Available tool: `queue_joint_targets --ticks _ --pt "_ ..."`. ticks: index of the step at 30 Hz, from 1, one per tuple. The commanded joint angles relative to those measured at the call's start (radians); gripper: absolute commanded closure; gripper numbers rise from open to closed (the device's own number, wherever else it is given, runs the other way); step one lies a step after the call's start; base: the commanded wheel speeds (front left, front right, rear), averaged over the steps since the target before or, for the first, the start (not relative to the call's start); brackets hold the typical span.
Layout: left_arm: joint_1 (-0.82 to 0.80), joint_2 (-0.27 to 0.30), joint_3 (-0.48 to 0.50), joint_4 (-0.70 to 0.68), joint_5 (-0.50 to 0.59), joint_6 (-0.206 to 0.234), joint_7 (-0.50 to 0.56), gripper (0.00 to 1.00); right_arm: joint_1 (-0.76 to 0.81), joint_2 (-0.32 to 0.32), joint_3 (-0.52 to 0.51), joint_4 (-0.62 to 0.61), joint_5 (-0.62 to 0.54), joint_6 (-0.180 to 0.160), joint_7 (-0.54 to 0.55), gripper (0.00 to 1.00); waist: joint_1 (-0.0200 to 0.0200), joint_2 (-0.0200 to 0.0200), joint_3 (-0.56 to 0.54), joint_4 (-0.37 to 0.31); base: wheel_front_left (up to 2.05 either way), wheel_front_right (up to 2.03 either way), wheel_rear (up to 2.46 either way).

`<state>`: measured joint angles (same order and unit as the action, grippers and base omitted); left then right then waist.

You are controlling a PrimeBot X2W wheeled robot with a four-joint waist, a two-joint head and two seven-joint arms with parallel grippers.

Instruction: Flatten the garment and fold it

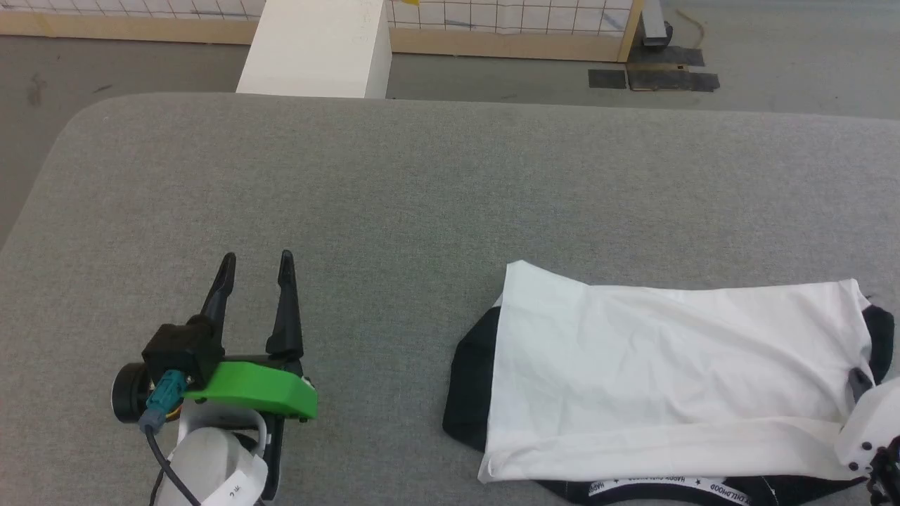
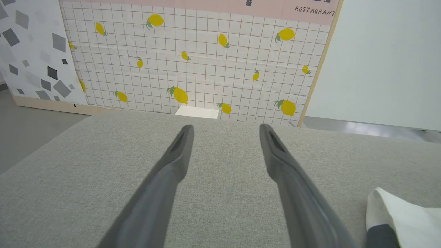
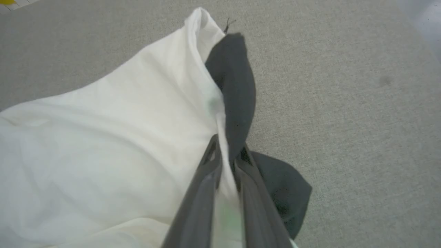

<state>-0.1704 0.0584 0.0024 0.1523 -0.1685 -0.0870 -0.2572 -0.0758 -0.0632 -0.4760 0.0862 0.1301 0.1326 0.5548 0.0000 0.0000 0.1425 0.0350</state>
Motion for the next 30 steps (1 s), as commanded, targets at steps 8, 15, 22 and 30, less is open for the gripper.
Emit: queue_joint_targets --ticks 8,15,22,30 --pt "0.009 -0.007 -0.005 -0.008 0.019 -0.004 -0.005 0.00 0.121 0.012 0.255 -0.351 0.119 -0.002 0.152 1.00 0.0000 0.0000 -0.002 0.010 0.00 0.00 0.00" --pt "0.002 -0.007 -0.011 -0.001 0.017 -0.008 -0.005 0.00 0.102 0.013 0.550 -0.493 0.079 -0.002 0.243 1.00 0.0000 0.0000 0.001 0.020 0.00 0.00 0.00" --pt "-0.010 -0.008 -0.017 0.002 0.012 -0.012 -0.005 0.00 -0.038 0.013 0.749 -0.310 0.091 -0.002 0.205 1.00 0.0000 0.0000 0.018 0.040 0.00 0.00 0.00" --pt "-0.031 -0.008 -0.036 0.006 0.002 -0.012 -0.005 0.00 -0.206 0.013 0.879 -0.001 0.142 -0.002 0.119 1.00 0.0000 0.0000 0.051 0.064 0.00 0.00 0.00"
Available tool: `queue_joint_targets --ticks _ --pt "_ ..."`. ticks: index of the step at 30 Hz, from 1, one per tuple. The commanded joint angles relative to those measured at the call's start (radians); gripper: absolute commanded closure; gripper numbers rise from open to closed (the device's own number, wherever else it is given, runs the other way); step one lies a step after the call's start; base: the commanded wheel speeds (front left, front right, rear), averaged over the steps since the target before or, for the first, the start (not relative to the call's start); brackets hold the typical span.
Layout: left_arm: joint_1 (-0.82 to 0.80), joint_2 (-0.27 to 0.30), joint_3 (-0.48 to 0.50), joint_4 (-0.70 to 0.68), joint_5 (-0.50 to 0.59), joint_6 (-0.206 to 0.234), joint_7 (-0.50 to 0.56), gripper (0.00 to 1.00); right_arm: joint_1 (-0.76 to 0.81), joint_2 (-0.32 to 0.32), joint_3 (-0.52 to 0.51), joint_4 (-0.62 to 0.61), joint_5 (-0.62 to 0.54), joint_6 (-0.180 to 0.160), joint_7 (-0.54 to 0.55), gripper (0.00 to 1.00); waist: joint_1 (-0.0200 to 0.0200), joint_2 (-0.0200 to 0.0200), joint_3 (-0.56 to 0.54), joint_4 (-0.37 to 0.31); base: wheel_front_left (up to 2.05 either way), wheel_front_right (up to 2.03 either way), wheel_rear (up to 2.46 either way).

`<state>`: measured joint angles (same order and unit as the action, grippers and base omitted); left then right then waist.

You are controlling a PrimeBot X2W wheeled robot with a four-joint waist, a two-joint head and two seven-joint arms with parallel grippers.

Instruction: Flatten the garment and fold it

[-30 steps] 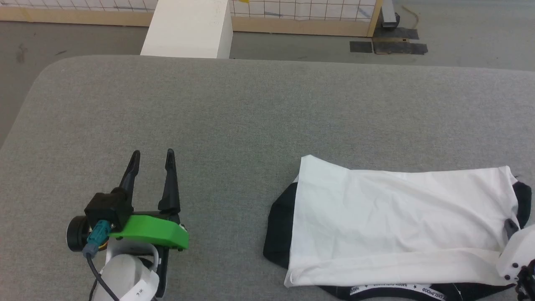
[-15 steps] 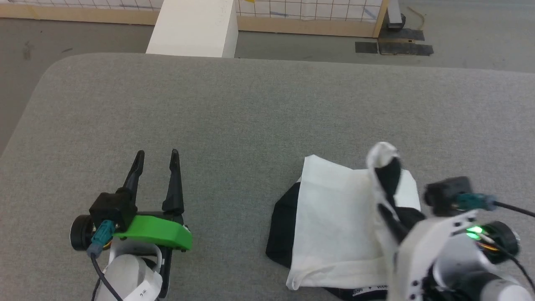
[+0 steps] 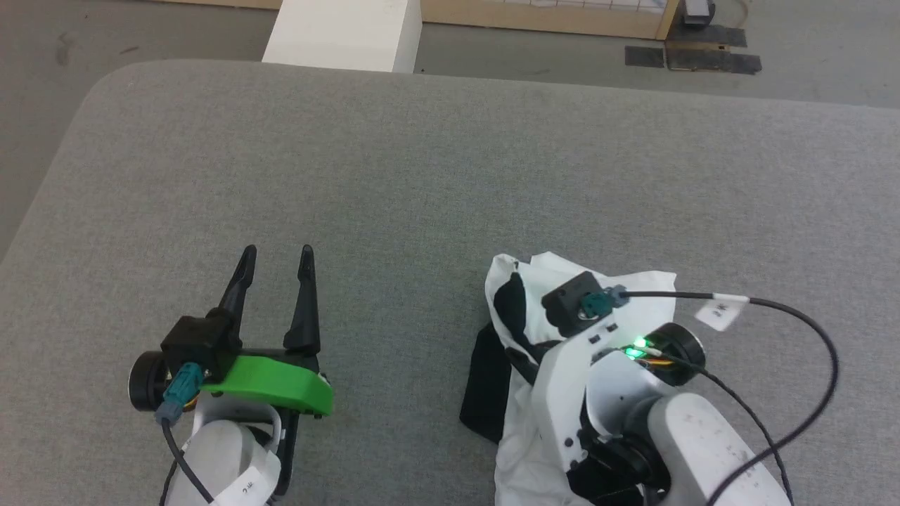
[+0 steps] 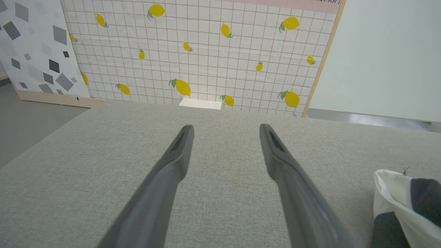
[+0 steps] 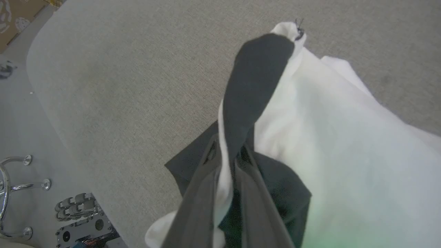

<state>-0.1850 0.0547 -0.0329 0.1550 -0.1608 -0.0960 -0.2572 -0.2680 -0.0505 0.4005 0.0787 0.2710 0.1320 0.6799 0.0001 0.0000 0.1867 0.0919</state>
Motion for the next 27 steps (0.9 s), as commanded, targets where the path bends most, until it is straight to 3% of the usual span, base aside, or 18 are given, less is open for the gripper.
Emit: queue_joint_targets --ticks 1,3,4,5,10,15,16,20,25,27 --pt "-0.017 -0.004 -0.001 0.004 -0.007 -0.003 -0.005 0.00 -0.027 0.000 0.011 0.040 0.007 -0.001 -0.013 1.00 -0.0001 0.0000 0.009 0.008 0.00 0.00 0.00" --pt "-0.020 -0.004 -0.003 0.007 -0.009 -0.003 -0.005 0.00 -0.053 0.000 0.021 0.106 0.017 -0.001 -0.029 1.00 -0.0001 0.0000 0.012 0.011 0.00 0.00 0.00" --pt "-0.021 -0.004 -0.004 0.008 -0.010 -0.003 -0.005 0.00 -0.064 0.000 0.028 0.135 0.032 -0.001 -0.037 0.42 -0.0001 0.0000 0.014 0.012 0.00 0.00 0.00" --pt "-0.022 -0.004 -0.004 0.009 -0.010 -0.003 -0.005 0.00 -0.071 0.000 0.034 0.155 0.046 -0.001 -0.039 0.00 -0.0001 0.0000 0.015 0.013 0.00 0.00 0.00" --pt "-0.017 -0.004 0.001 0.011 -0.011 -0.002 -0.005 0.00 -0.100 0.000 0.056 0.165 0.137 -0.001 -0.105 0.00 -0.0001 0.0000 0.009 0.002 0.00 0.00 0.00" --pt "-0.008 -0.004 0.008 0.004 -0.006 -0.001 -0.005 0.00 -0.092 0.000 0.011 0.017 0.242 -0.001 -0.276 0.00 -0.0001 0.0000 -0.009 -0.021 0.00 0.00 0.00" --pt "-0.004 -0.004 0.013 -0.002 -0.004 0.000 -0.005 0.00 -0.064 0.000 -0.044 -0.058 0.299 -0.001 -0.358 0.00 -0.0001 0.0000 -0.016 -0.031 0.00 0.00 0.00" --pt "0.006 -0.004 0.020 -0.013 0.002 0.001 -0.005 0.00 0.027 0.000 -0.195 -0.162 0.315 -0.001 -0.466 0.00 -0.0001 0.0000 -0.030 -0.057 0.00 0.00 0.00" --pt "0.017 -0.004 0.028 -0.031 0.002 0.004 -0.005 0.00 0.159 0.000 -0.370 -0.191 0.373 -0.001 -0.523 0.00 -0.0001 0.0000 -0.042 -0.087 0.00 0.00 0.00" --pt "0.022 -0.004 0.031 -0.036 0.003 0.004 -0.005 0.00 0.197 0.000 -0.419 -0.176 0.331 -0.001 -0.525 0.00 -0.0001 0.0000 -0.044 -0.098 0.00 0.00 0.00"
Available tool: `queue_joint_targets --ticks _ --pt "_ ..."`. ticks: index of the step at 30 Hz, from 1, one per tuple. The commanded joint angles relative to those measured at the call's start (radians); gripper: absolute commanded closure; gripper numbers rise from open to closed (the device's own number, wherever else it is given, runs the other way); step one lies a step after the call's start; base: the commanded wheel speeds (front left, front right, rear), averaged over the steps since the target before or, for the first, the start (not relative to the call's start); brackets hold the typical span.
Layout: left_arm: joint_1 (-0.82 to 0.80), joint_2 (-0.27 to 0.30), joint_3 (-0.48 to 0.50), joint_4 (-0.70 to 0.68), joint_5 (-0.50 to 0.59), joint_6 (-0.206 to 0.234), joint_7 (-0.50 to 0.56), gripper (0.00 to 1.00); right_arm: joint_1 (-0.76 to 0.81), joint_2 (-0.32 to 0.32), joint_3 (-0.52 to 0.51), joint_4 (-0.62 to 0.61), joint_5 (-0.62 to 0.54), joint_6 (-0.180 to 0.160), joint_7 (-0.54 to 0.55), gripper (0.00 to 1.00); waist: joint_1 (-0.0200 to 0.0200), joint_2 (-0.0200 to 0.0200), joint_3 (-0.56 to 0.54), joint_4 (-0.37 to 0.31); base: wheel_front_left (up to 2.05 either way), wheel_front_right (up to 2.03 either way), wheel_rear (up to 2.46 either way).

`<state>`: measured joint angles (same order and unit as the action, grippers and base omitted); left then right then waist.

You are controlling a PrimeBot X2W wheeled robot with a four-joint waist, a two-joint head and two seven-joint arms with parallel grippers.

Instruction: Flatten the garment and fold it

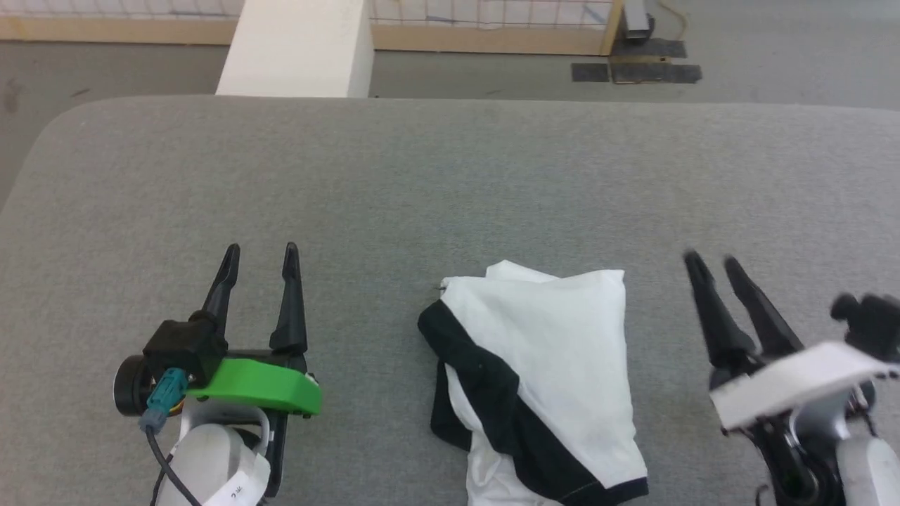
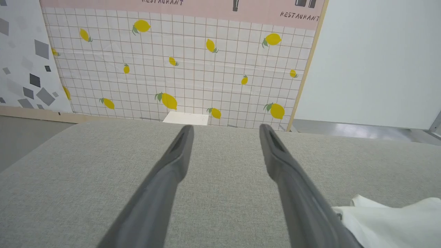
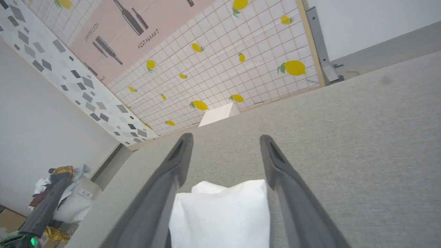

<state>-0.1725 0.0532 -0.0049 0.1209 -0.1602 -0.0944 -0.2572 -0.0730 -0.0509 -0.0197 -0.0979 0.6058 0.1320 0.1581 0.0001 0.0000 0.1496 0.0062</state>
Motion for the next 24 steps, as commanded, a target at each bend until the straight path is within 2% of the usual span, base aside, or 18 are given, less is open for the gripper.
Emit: queue_joint_targets --ticks 1,6,15,19,24 --pt "0.011 -0.003 0.005 -0.004 0.003 0.003 -0.005 0.00 0.019 0.001 -0.018 0.012 -0.003 -0.001 -0.003 0.00 -0.0001 0.0000 -0.007 -0.017 0.00 0.00 0.00" --pt "0.016 -0.003 0.011 -0.011 0.001 0.004 -0.005 0.00 0.065 0.001 -0.035 0.088 0.031 -0.001 0.033 0.00 -0.0001 0.0000 -0.008 -0.031 0.00 0.00 0.00" --pt "0.013 -0.003 0.000 -0.013 -0.006 0.003 -0.005 0.00 0.024 0.001 0.048 0.247 0.116 -0.001 0.169 0.00 -0.0001 0.0000 0.004 -0.010 0.00 0.00 0.00" --pt "0.015 -0.003 -0.006 -0.008 -0.007 0.002 -0.005 0.00 -0.006 0.001 0.084 0.321 0.126 -0.001 0.232 0.00 -0.0001 0.0000 0.004 0.007 0.00 0.00 0.00" --pt "0.019 -0.003 -0.013 -0.002 -0.010 0.002 -0.005 0.00 -0.038 0.001 0.119 0.396 0.085 -0.001 0.315 0.00 -0.0001 0.0000 -0.001 0.026 0.00 0.00 0.00"
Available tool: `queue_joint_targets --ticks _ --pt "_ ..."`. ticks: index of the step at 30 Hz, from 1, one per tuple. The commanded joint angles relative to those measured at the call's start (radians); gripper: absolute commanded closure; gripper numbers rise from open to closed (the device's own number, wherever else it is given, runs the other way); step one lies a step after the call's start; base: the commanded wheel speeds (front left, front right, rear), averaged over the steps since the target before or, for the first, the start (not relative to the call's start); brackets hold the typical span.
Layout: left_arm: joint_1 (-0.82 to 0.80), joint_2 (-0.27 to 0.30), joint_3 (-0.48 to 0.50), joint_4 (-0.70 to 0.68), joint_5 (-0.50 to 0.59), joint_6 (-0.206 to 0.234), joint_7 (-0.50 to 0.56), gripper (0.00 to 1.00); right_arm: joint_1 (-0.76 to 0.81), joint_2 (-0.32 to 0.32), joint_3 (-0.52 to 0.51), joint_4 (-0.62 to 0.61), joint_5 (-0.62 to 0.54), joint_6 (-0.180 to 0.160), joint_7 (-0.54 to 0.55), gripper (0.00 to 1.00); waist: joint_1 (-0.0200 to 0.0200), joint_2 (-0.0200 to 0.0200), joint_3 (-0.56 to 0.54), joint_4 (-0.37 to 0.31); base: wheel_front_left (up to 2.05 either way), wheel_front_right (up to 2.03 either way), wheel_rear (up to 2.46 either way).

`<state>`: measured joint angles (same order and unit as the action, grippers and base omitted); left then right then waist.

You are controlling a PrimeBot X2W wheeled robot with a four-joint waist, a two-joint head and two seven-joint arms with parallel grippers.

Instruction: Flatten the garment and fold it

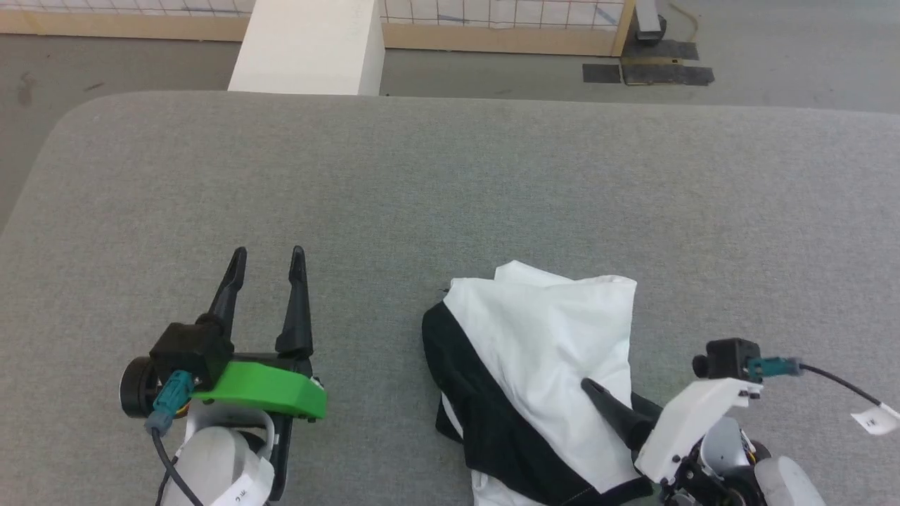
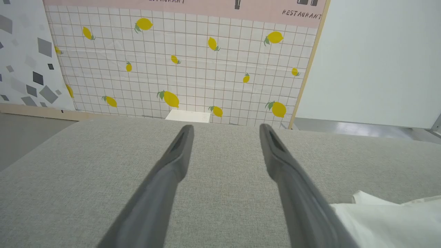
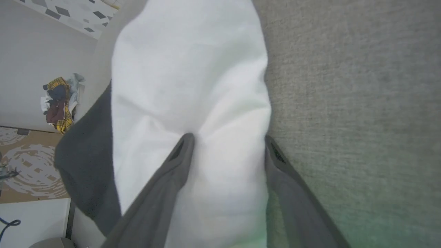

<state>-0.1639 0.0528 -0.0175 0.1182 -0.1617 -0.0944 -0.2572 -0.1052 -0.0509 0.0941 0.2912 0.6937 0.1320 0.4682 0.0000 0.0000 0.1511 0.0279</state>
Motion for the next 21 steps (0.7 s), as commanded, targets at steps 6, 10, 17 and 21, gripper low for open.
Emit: queue_joint_targets --ticks 6,10,17,21 --pt "0.016 -0.003 -0.002 0.004 -0.010 0.003 -0.005 0.00 -0.029 0.001 0.029 0.028 -0.067 -0.001 0.049 1.00 0.0000 0.0000 -0.010 0.015 0.00 0.00 0.00" --pt "0.025 -0.003 0.004 -0.002 -0.007 0.006 -0.005 0.00 -0.038 0.001 0.022 -0.010 -0.165 -0.001 0.067 1.00 0.0000 0.0000 -0.013 -0.001 0.00 0.00 0.00" --pt "0.018 -0.003 0.007 -0.022 0.006 0.001 -0.005 0.00 -0.083 -0.079 -0.007 -0.155 -0.440 -0.001 0.158 1.00 0.0000 0.0000 0.015 -0.078 0.00 0.00 0.00" --pt "-0.005 -0.002 0.007 -0.039 0.017 -0.003 -0.005 0.00 -0.124 -0.181 -0.021 -0.207 -0.501 -0.001 0.204 1.00 0.0000 0.0000 0.052 -0.144 0.00 0.00 0.00"
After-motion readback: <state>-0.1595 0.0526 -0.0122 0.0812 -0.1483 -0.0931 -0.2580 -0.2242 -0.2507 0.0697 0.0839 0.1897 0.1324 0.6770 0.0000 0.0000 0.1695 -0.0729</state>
